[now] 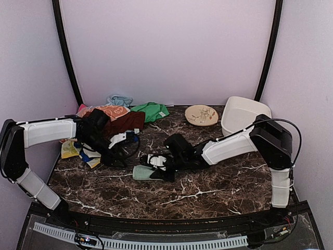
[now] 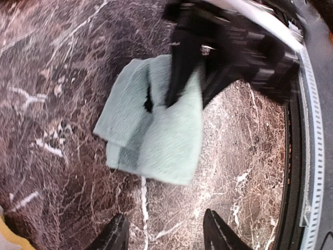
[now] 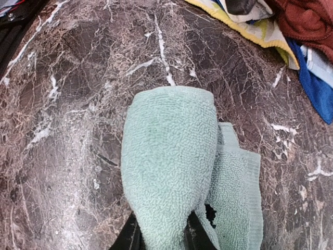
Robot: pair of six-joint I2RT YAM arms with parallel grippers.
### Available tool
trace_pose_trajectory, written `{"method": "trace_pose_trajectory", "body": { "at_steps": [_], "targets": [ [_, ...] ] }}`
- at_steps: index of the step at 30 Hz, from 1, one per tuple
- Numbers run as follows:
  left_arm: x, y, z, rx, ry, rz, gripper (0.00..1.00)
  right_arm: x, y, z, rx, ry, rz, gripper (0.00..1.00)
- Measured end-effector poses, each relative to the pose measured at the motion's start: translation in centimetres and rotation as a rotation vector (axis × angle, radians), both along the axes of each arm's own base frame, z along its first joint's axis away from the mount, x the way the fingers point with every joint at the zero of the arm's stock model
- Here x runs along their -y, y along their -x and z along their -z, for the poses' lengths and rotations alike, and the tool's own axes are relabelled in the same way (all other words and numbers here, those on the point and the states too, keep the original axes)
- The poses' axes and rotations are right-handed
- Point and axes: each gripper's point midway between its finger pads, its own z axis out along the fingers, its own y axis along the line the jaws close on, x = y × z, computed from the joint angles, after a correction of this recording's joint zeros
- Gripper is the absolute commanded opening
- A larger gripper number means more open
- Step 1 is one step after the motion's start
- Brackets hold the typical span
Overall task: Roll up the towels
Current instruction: Roll the towel at the center of the board.
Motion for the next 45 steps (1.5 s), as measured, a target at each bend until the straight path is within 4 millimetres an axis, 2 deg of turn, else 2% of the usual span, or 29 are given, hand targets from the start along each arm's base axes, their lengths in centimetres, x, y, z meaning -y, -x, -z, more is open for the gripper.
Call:
{"method": "trace_pose_trajectory", "body": {
  "at_steps": [3, 7, 10, 16, 24, 31, 36, 39, 45],
  "targets": [
    [1.3, 1.2, -0.1, 0.075, -0.014, 0.061, 0.50, -0.3, -1.0, -0.1, -0.104, -0.005, -0.002, 0.07],
    [3.9, 4.3, 1.7, 0.144, -0.058, 0.190, 0.54, 0.0, -1.5, 0.1, -0.258, -0.010, -0.016, 0.07],
    [5.3, 5.6, 2.8, 0.191, -0.092, 0.256, 0.54, 0.1, -1.7, 0.1, -0.353, -0.021, -0.034, 0.07],
    [6.9, 2.6, 4.8, 0.326, -0.153, 0.238, 0.53, 0.3, -2.0, 0.0, -0.500, -0.045, -0.053, 0.09],
    [8.4, 0.1, 5.8, 0.506, -0.219, 0.226, 0.48, 1.4, -2.6, 0.1, -0.596, -0.044, -0.041, 0.09],
    [8.4, 0.3, 5.4, 0.525, -0.236, 0.230, 0.45, 1.7, -2.7, 0.0, -0.613, -0.044, -0.033, 0.09],
    [8.4, 1.1, 3.6, 0.487, -0.216, 0.238, 0.46, 1.7, -2.8, 0.0, -0.619, -0.046, -0.033, 0.08],
    [8.7, 0.8, 2.6, 0.497, -0.201, 0.221, 0.47, 1.7, -2.7, 0.0, -0.624, -0.046, -0.031, 0.08],
    [9.0, -0.4, 2.8, 0.542, -0.216, 0.194, 0.49, 1.7, -2.8, 0.0, -0.632, -0.047, -0.026, 0.08]
  ]
}}
